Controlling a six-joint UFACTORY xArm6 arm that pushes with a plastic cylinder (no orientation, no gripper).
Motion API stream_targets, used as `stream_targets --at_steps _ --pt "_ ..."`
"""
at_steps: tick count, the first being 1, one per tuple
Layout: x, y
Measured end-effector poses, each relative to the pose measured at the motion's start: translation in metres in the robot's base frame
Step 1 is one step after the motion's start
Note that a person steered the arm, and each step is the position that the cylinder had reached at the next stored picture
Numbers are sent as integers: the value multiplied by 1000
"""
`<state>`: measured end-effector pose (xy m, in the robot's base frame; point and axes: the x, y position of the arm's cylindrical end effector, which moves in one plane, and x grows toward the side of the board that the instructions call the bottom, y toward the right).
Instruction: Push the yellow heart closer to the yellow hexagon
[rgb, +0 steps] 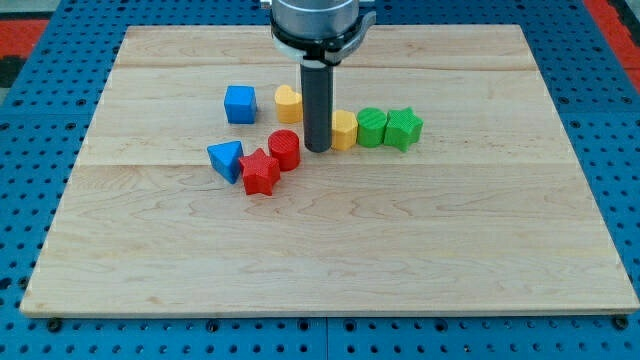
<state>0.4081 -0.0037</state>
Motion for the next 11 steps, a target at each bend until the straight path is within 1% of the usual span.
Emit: stream_targets --at_steps 1,2,3,4,5,6,7,8,9,10,11 --pt "-13 20" --pt "-14 36" --pt "-8 -38" --pt "-36 -74" --pt "-72 -62" --pt "-72 -45" --pt "-70 29" --pt "-80 52" --pt "-119 50" --pt "-130 86" --pt "-112 117"
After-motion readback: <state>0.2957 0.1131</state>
